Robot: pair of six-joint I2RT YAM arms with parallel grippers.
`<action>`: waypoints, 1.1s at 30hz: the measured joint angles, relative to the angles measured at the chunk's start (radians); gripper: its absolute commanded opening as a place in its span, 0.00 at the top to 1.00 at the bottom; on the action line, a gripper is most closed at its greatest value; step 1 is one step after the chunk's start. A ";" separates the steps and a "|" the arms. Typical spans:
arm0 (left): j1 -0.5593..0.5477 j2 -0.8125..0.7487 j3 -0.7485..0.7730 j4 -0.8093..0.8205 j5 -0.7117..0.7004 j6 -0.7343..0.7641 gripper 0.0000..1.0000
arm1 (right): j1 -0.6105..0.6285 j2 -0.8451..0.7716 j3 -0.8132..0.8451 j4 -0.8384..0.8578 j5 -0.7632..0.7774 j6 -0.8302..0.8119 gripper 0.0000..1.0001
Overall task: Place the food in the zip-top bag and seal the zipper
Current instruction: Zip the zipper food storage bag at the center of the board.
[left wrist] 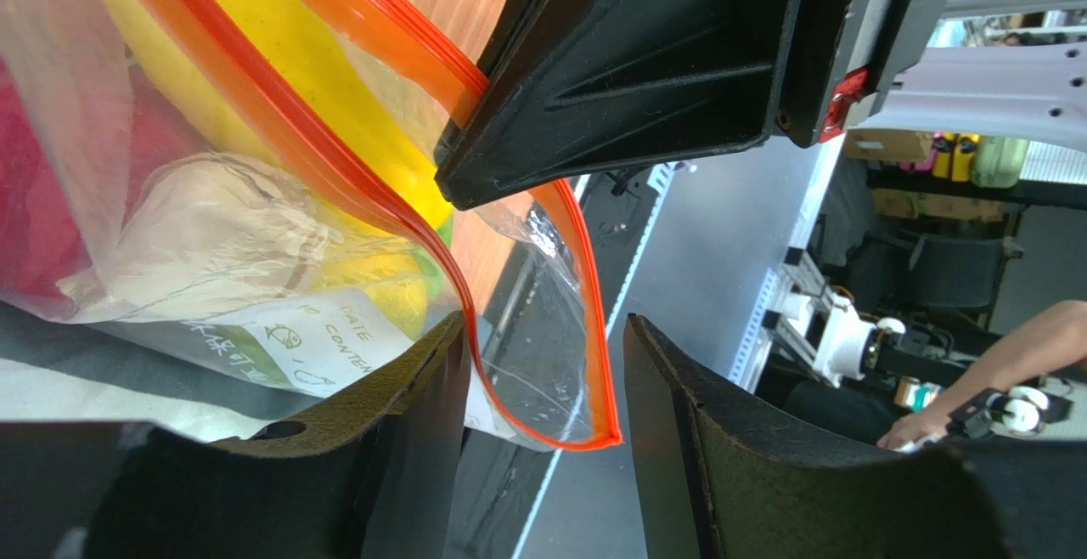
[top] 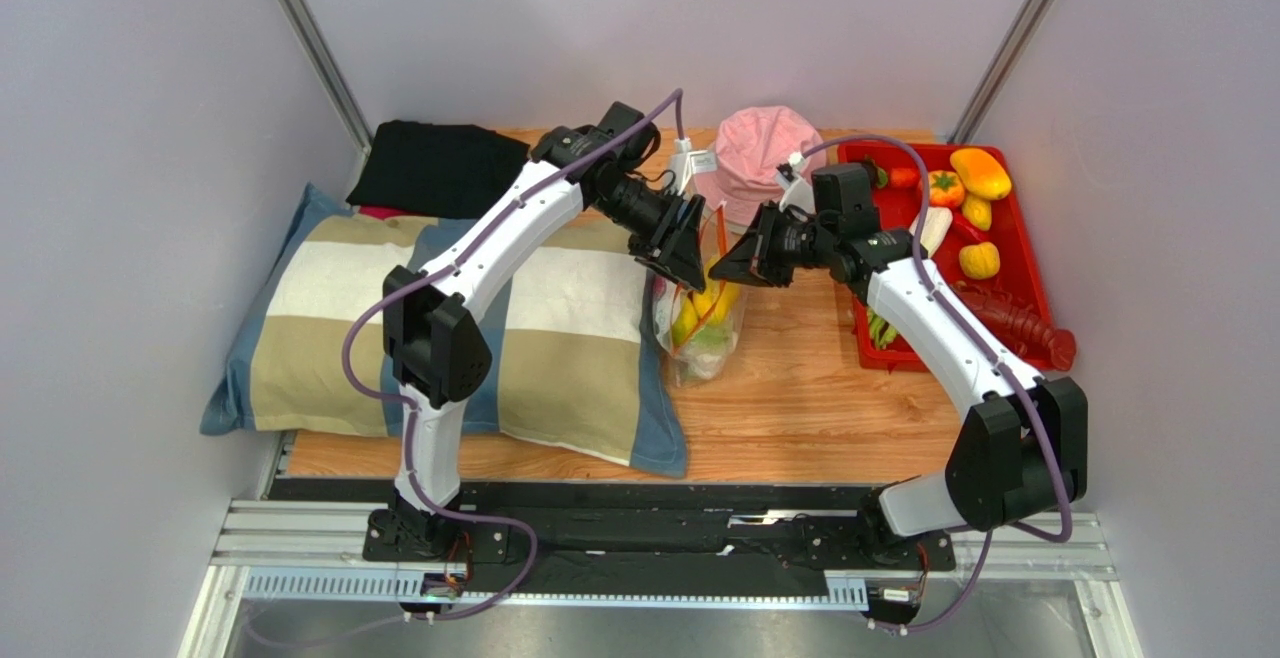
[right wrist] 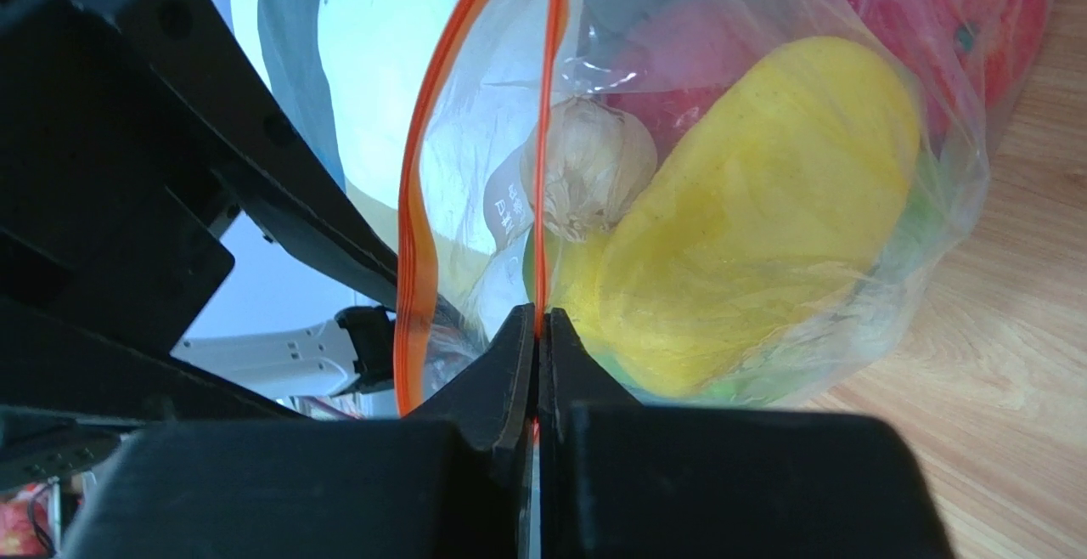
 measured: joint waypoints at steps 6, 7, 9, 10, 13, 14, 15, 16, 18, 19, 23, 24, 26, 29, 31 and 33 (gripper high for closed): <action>-0.029 0.000 -0.025 0.038 -0.085 -0.037 0.43 | 0.002 0.018 0.000 0.032 0.034 0.065 1.00; -0.034 0.000 -0.027 0.042 -0.106 -0.047 0.43 | 0.002 0.023 0.000 0.034 0.039 0.072 1.00; -0.047 0.000 -0.027 0.051 -0.156 -0.063 0.43 | 0.002 0.032 0.002 0.036 0.048 0.085 1.00; -0.053 0.000 -0.027 0.056 -0.177 -0.069 0.43 | 0.005 0.035 0.002 0.037 0.052 0.089 1.00; -0.072 0.000 -0.027 0.074 -0.240 -0.085 0.43 | 0.014 0.051 0.017 0.028 0.073 0.094 1.00; -0.078 0.000 -0.027 0.080 -0.254 -0.092 0.43 | 0.018 0.053 0.023 0.026 0.082 0.094 1.00; -0.082 0.000 -0.027 0.084 -0.265 -0.095 0.43 | 0.022 0.053 0.029 0.021 0.089 0.094 1.00; -0.085 0.000 -0.027 0.087 -0.275 -0.098 0.43 | 0.026 0.053 0.035 0.018 0.097 0.094 1.00; -0.093 0.000 -0.027 0.091 -0.299 -0.105 0.43 | 0.032 0.054 0.046 0.015 0.110 0.094 1.00; -0.096 0.000 -0.026 0.092 -0.313 -0.109 0.43 | 0.034 0.056 0.050 0.015 0.116 0.095 1.00; -0.105 0.001 -0.016 0.095 -0.372 -0.115 0.43 | 0.039 0.068 0.072 0.015 0.132 0.101 1.00; -0.108 0.001 -0.013 0.094 -0.392 -0.115 0.43 | 0.039 0.071 0.077 0.014 0.136 0.101 1.00; -0.112 0.002 -0.006 0.095 -0.422 -0.117 0.41 | 0.040 0.074 0.083 0.014 0.146 0.101 1.00; -0.114 0.003 0.002 0.094 -0.435 -0.119 0.35 | 0.040 0.082 0.089 0.013 0.154 0.101 1.00; -0.114 0.004 0.008 0.096 -0.431 -0.124 0.13 | 0.043 0.089 0.090 0.013 0.161 0.101 1.00; -0.114 0.004 0.012 0.102 -0.422 -0.134 0.13 | 0.048 0.098 0.097 0.012 0.167 0.101 1.00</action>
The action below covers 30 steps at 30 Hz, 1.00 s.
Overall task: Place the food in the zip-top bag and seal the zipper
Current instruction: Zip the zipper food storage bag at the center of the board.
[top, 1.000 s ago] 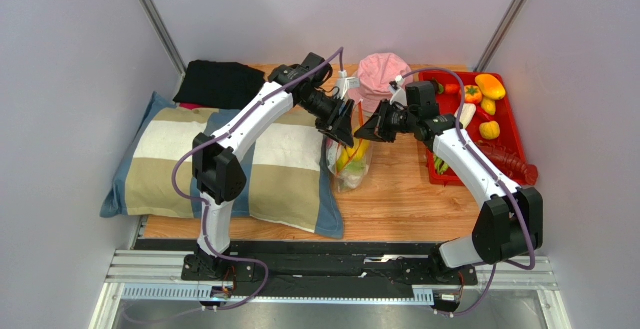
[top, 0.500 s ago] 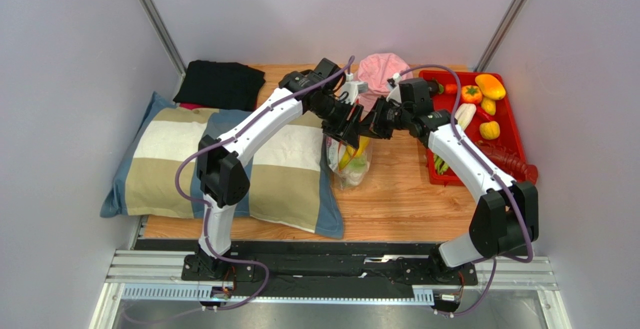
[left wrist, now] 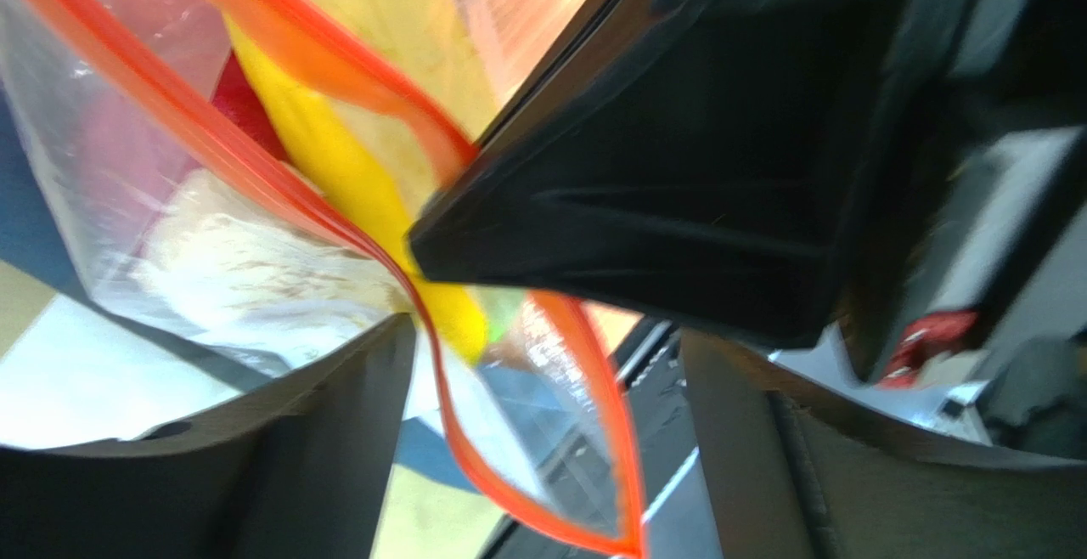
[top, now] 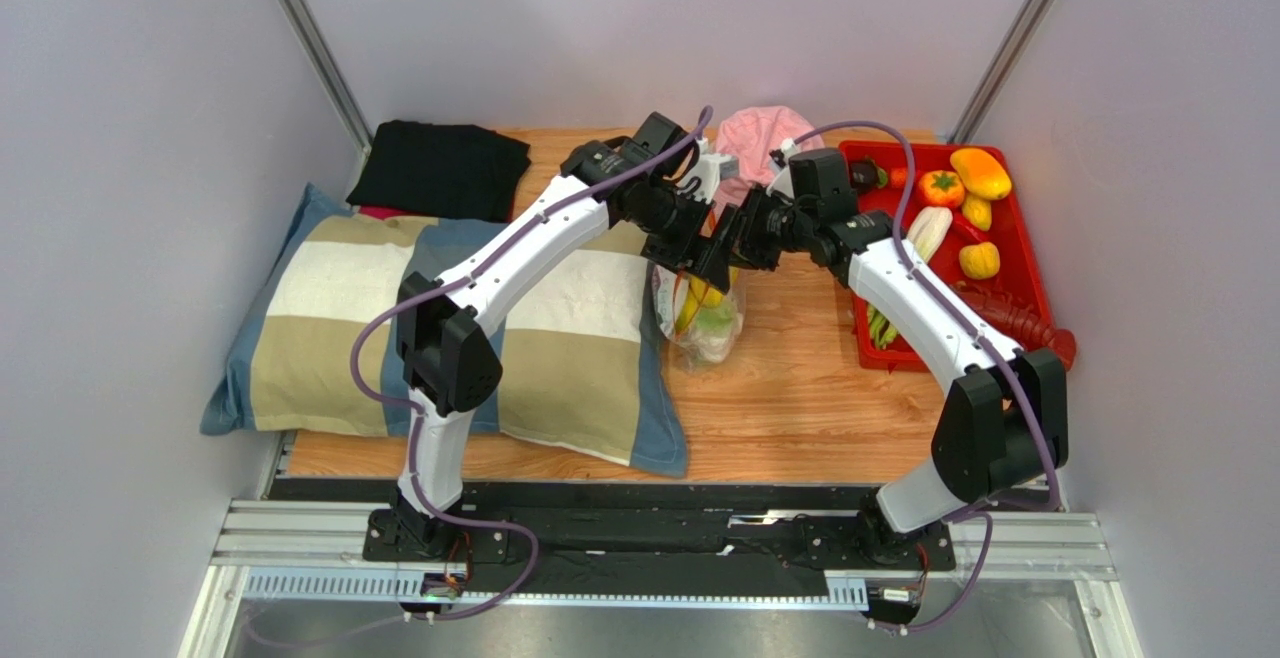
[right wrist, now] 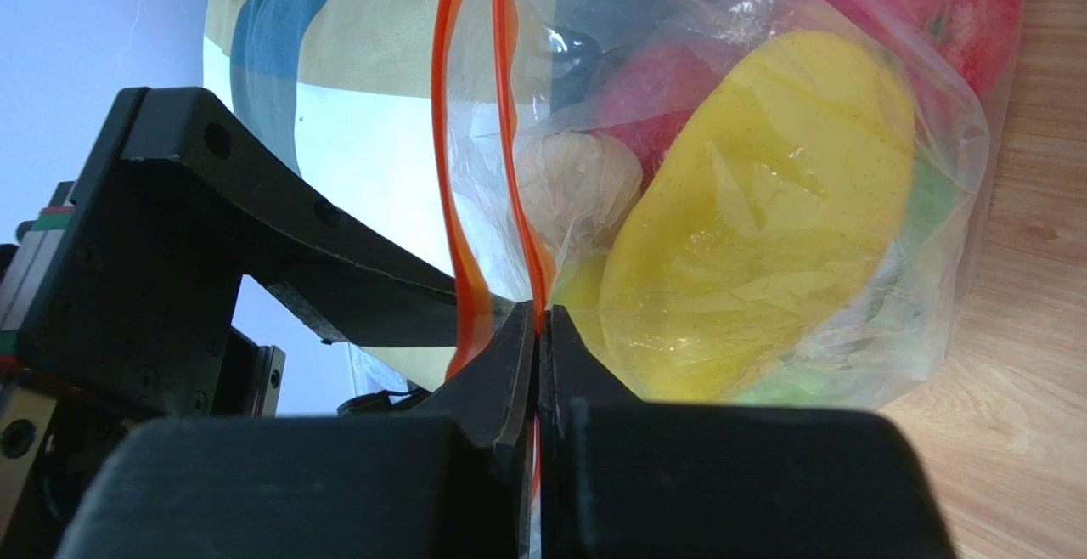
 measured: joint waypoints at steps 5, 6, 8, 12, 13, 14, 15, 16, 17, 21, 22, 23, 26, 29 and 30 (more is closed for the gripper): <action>0.000 0.006 0.015 -0.002 0.003 -0.011 0.24 | 0.013 0.010 0.015 0.000 0.023 0.000 1.00; 0.000 0.006 0.015 -0.001 0.002 -0.012 0.28 | 0.013 0.011 0.017 0.001 0.027 0.000 1.00; -0.001 0.008 0.015 -0.001 -0.007 -0.013 0.40 | 0.013 0.013 0.019 0.001 0.035 0.000 1.00; 0.000 0.017 0.015 -0.004 -0.067 -0.003 0.64 | 0.020 0.013 0.026 0.000 0.039 0.000 0.92; 0.000 0.019 0.015 -0.005 -0.080 0.006 0.67 | 0.020 0.013 0.029 -0.002 0.040 -0.001 0.87; 0.000 0.020 0.015 -0.005 -0.089 0.011 0.69 | 0.020 0.013 0.031 -0.002 0.042 0.000 0.84; -0.001 0.021 0.015 -0.006 -0.101 0.020 0.77 | 0.020 0.013 0.034 -0.003 0.042 -0.002 0.77; -0.001 0.021 0.015 -0.006 -0.113 0.026 0.82 | 0.019 0.013 0.037 -0.003 0.041 -0.004 0.74; -0.001 0.021 0.015 -0.009 -0.128 0.040 0.88 | 0.018 0.013 0.040 -0.003 0.041 -0.005 0.68; 0.000 0.021 0.015 -0.017 -0.159 0.073 1.00 | -0.017 0.002 0.043 -0.012 0.032 -0.026 0.35; 0.000 0.021 0.015 -0.022 -0.162 0.087 1.00 | -0.029 -0.006 0.043 -0.020 0.031 -0.031 0.34; -0.001 0.021 0.015 -0.026 -0.163 0.097 1.00 | -0.051 -0.020 0.043 -0.031 0.026 -0.042 0.34; -0.001 0.021 0.015 -0.042 -0.156 0.133 1.00 | -0.122 -0.082 0.042 -0.060 0.018 -0.096 0.29; 0.000 0.018 0.015 -0.043 -0.117 0.187 1.00 | -0.182 -0.169 0.041 -0.077 0.034 -0.183 0.25; 0.001 0.016 0.015 -0.043 -0.094 0.211 1.00 | -0.203 -0.219 0.035 -0.085 0.050 -0.232 0.25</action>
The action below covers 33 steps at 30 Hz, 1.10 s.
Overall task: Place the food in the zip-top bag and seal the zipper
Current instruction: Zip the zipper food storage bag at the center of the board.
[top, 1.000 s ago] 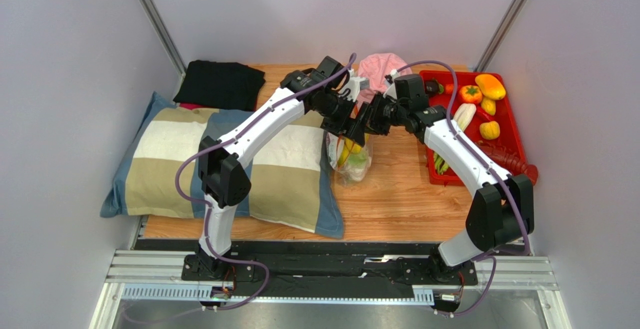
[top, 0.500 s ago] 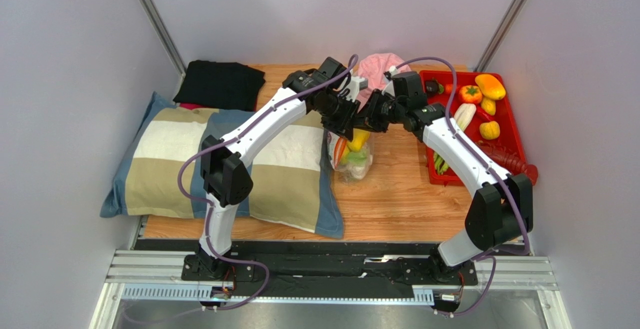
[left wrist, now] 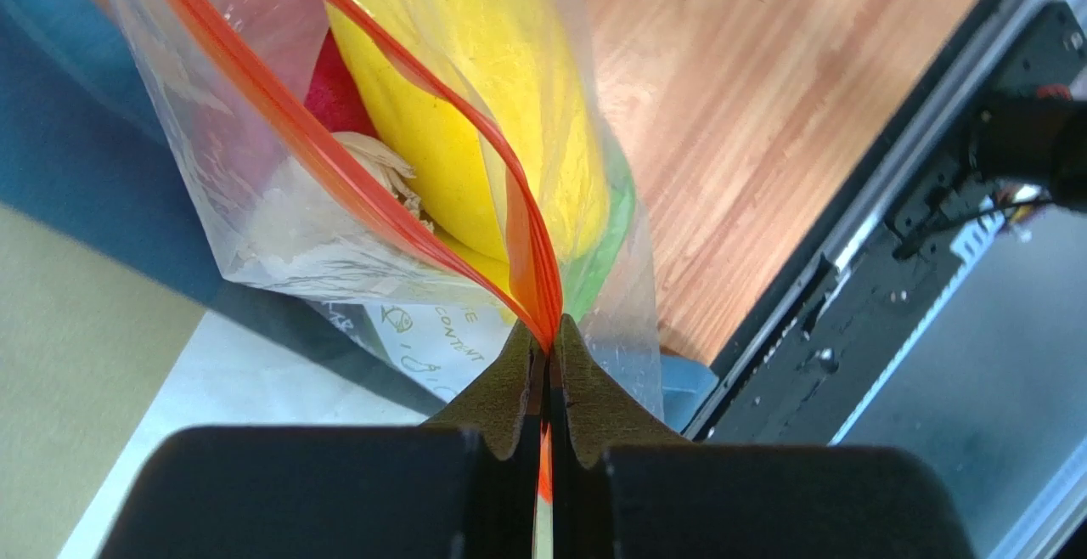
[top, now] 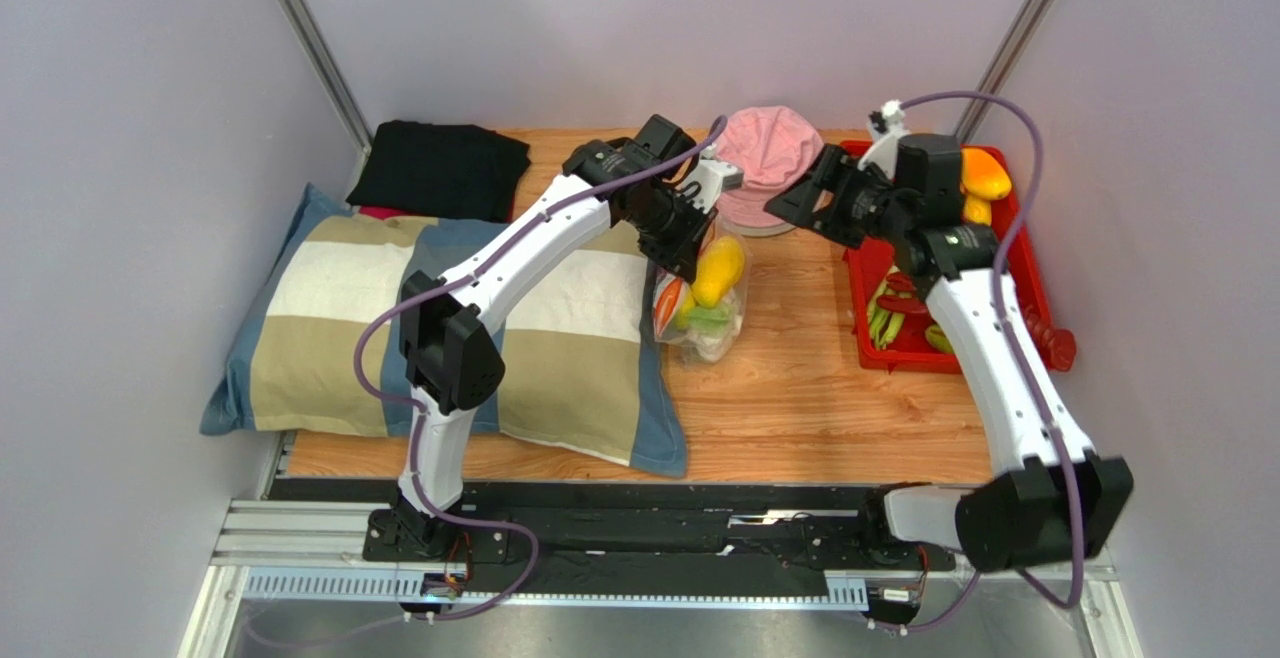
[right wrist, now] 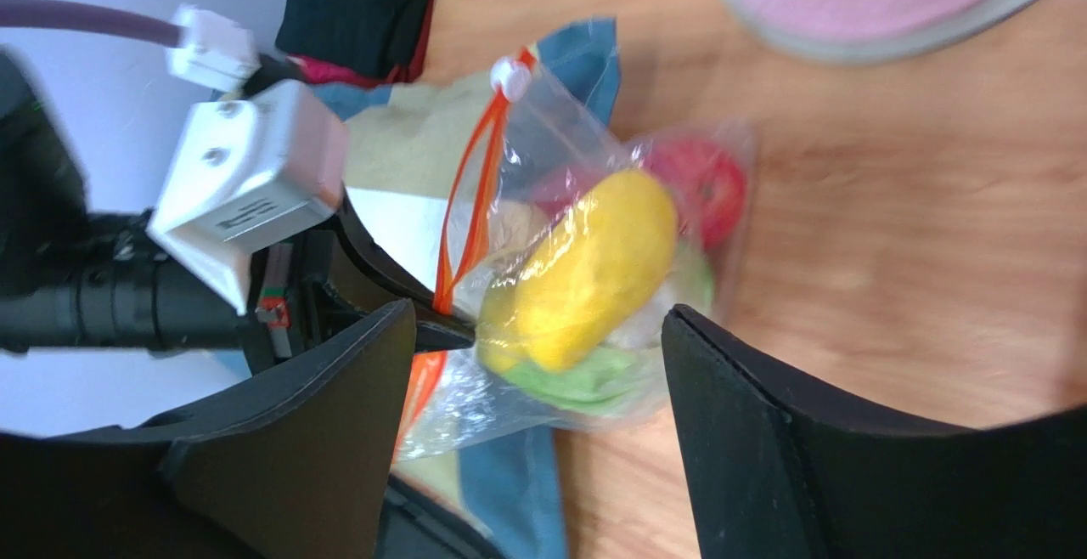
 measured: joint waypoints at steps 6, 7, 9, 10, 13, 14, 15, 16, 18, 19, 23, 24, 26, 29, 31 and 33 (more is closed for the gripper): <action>-0.001 -0.003 0.045 -0.068 0.157 0.223 1.00 | -0.079 -0.263 -0.043 -0.003 0.050 -0.236 0.05; -0.001 -0.003 0.060 -0.083 0.178 0.259 1.00 | -0.098 -0.307 -0.060 0.003 0.035 -0.281 0.05; -0.001 -0.003 0.100 -0.127 0.237 0.352 0.98 | -0.128 -0.382 -0.095 -0.001 0.000 -0.369 0.04; -0.001 -0.004 0.117 -0.148 0.267 0.402 0.97 | -0.139 -0.410 -0.111 -0.004 -0.028 -0.411 0.04; -0.002 -0.010 0.129 -0.206 0.343 0.599 0.97 | -0.162 -0.468 -0.163 -0.031 -0.129 -0.522 0.06; -0.002 -0.012 0.122 -0.216 0.360 0.678 0.99 | -0.165 -0.480 -0.198 -0.041 -0.172 -0.563 0.07; -0.002 -0.023 0.100 -0.222 0.379 0.777 0.99 | -0.167 -0.485 -0.224 -0.051 -0.212 -0.586 0.07; -0.002 -0.033 0.082 -0.231 0.388 0.840 0.99 | -0.168 -0.491 -0.254 -0.053 -0.253 -0.603 0.07; -0.002 -0.077 -0.003 -0.233 0.405 1.012 1.00 | -0.169 -0.499 -0.323 -0.054 -0.335 -0.623 0.07; -0.002 -0.100 -0.043 -0.243 0.410 1.098 1.00 | -0.169 -0.504 -0.350 -0.055 -0.364 -0.628 0.07; -0.005 -0.172 -0.153 -0.266 0.425 1.374 1.00 | -0.169 -0.564 -0.429 -0.050 -0.456 -0.680 0.09; -0.008 -0.185 -0.170 -0.269 0.427 1.439 1.00 | -0.169 -0.588 -0.439 -0.050 -0.474 -0.703 0.10; -0.018 -0.195 -0.187 -0.275 0.431 1.530 1.00 | -0.169 -0.631 -0.451 -0.051 -0.511 -0.752 0.13; -0.047 -0.201 -0.212 -0.276 0.433 1.636 1.00 | -0.169 -0.678 -0.467 -0.048 -0.567 -0.811 0.16; -0.064 -0.201 -0.222 -0.275 0.434 1.675 1.00 | -0.167 -0.686 -0.476 -0.053 -0.600 -0.851 0.17; -0.074 -0.201 -0.226 -0.277 0.435 1.699 1.00 | -0.159 -0.681 -0.479 -0.071 -0.623 -0.902 0.18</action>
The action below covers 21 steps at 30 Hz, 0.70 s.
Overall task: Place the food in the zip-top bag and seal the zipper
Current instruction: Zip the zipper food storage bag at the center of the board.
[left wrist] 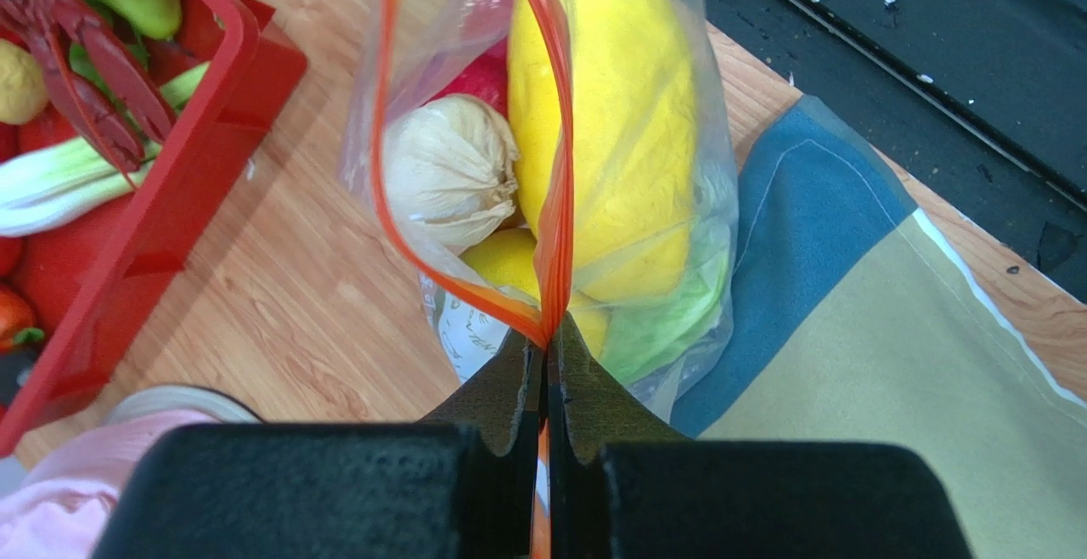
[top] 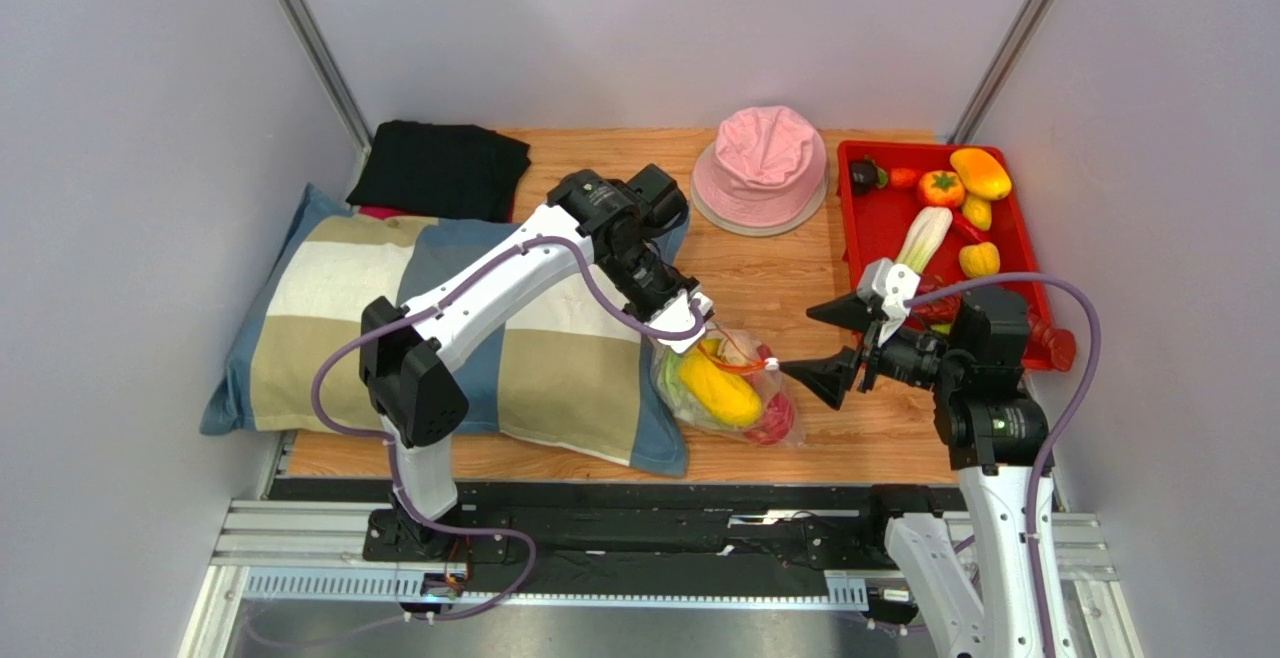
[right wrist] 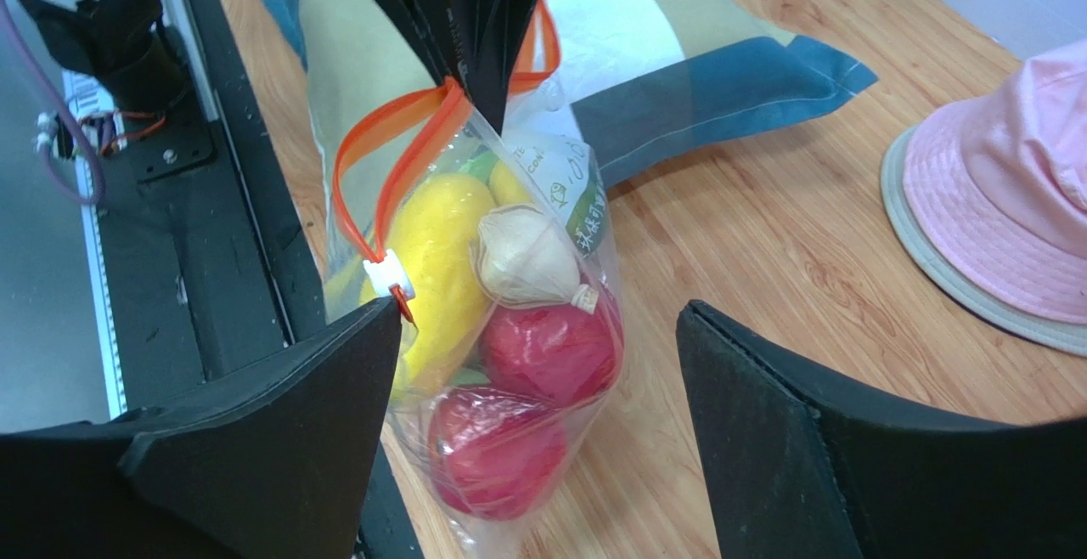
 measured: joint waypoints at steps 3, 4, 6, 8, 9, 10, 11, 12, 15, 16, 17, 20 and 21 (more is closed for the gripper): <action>-0.006 0.000 0.000 0.001 0.002 0.016 1.00 | 0.022 0.009 -0.004 -0.045 -0.021 -0.087 0.18; -0.006 0.000 0.000 0.001 0.002 0.019 1.00 | 0.032 0.010 -0.008 -0.067 -0.026 -0.120 0.19; -0.006 0.000 0.000 0.001 0.003 0.019 1.00 | 0.044 0.008 -0.012 -0.105 -0.036 -0.171 0.20; -0.005 0.000 0.000 0.002 0.003 0.019 1.00 | 0.050 0.001 -0.014 -0.155 -0.043 -0.236 0.20; -0.005 0.000 0.000 0.002 0.003 0.019 1.00 | 0.052 -0.005 -0.015 -0.189 -0.046 -0.278 0.20; -0.005 0.000 0.000 0.002 0.003 0.019 1.00 | 0.052 -0.010 -0.016 -0.215 -0.047 -0.312 0.20; -0.005 0.000 0.000 0.002 0.003 0.018 1.00 | 0.052 -0.017 -0.015 -0.248 -0.047 -0.349 0.19; -0.005 0.000 0.000 0.002 0.003 0.015 1.00 | 0.052 -0.024 -0.016 -0.282 -0.047 -0.386 0.19; -0.002 0.000 0.000 0.002 0.003 0.003 1.00 | 0.052 -0.037 -0.016 -0.367 -0.047 -0.468 0.18; 0.000 0.000 0.000 0.002 0.003 -0.007 1.00 | 0.052 -0.040 -0.016 -0.383 -0.048 -0.483 0.18; 0.000 0.000 0.000 0.002 0.003 -0.019 1.00 | 0.052 -0.041 -0.016 -0.388 -0.049 -0.486 0.18; 0.001 0.001 0.000 0.003 0.004 -0.065 1.00 | 0.053 -0.043 -0.028 -0.357 -0.060 -0.452 0.20; 0.002 0.003 0.000 0.003 0.004 -0.081 1.00 | 0.055 -0.042 -0.034 -0.336 -0.063 -0.430 0.21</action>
